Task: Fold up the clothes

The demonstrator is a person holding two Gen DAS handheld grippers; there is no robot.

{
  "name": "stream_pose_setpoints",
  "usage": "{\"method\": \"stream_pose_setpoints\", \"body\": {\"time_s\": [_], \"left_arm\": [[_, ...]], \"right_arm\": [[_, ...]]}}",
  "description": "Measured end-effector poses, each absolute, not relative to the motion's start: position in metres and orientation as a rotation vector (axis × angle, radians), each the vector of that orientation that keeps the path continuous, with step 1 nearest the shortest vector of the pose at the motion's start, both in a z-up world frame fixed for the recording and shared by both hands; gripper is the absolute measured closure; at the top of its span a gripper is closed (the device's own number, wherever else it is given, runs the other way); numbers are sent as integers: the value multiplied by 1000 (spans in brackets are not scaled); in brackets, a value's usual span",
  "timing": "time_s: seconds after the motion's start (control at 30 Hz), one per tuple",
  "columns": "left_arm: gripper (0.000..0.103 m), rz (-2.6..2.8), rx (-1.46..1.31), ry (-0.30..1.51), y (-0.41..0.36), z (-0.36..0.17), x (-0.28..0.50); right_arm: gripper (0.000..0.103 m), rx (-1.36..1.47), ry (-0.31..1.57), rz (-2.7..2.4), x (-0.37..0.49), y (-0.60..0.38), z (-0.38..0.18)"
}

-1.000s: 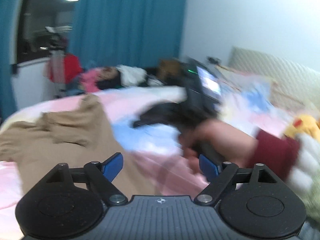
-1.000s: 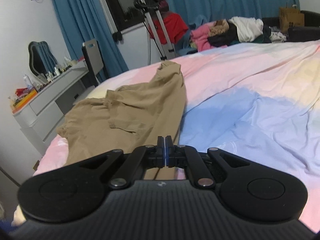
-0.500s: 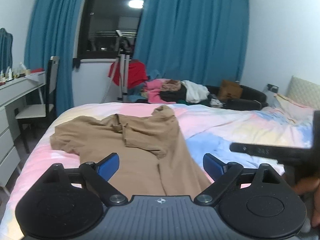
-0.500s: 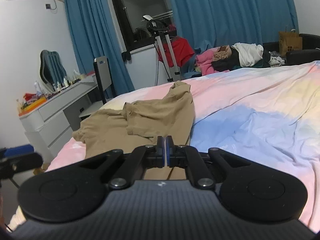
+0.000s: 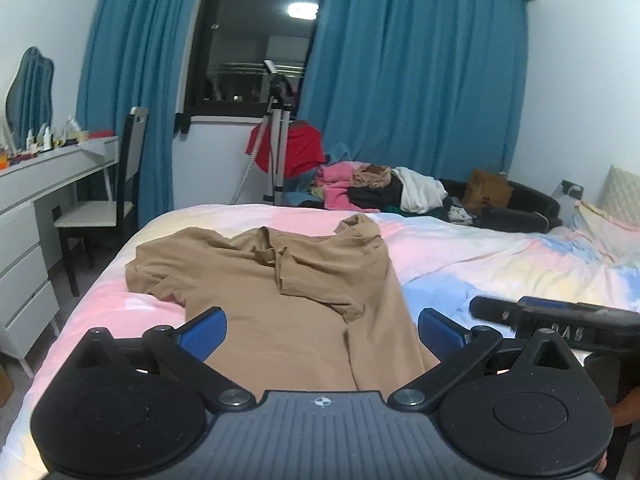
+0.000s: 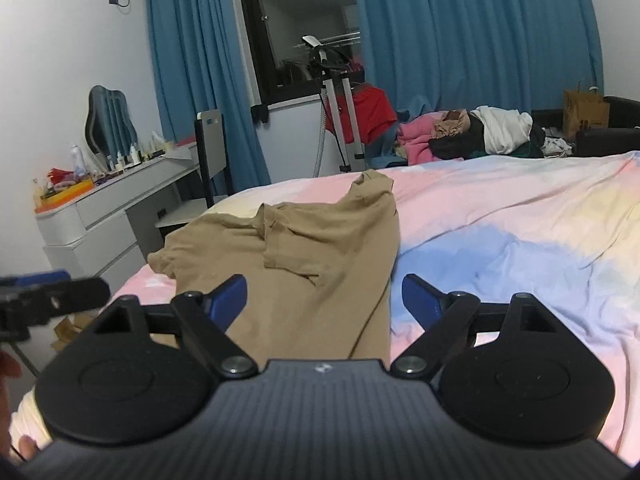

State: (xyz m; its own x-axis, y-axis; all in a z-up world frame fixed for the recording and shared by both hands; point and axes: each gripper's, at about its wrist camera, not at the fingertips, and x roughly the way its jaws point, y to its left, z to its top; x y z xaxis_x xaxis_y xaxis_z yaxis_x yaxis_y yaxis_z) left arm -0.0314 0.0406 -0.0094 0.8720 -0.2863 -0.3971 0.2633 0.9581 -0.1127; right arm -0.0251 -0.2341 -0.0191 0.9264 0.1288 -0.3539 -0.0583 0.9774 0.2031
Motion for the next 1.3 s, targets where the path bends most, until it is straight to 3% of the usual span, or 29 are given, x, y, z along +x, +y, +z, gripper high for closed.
{"method": "stream_pose_setpoints", "body": {"time_s": [0.23, 0.47, 0.73, 0.93, 1.2, 1.3], "left_arm": [[0, -230, -68, 448, 49, -16, -20], [0, -189, -108, 443, 60, -18, -17], [0, -124, -578, 646, 122, -50, 79], [2, 2, -857, 707, 168, -108, 169], [5, 132, -725, 572, 186, -137, 248], [15, 166, -656, 519, 185, -135, 269]], "right_arm": [[17, 170, 277, 100, -11, -222, 34], [17, 192, 291, 90, 3, -222, 7], [17, 214, 391, 77, 25, -234, -30], [17, 257, 435, 40, 47, -248, -48], [17, 315, 509, -12, 77, -269, -75], [17, 323, 535, -25, 91, -271, -85]]}}
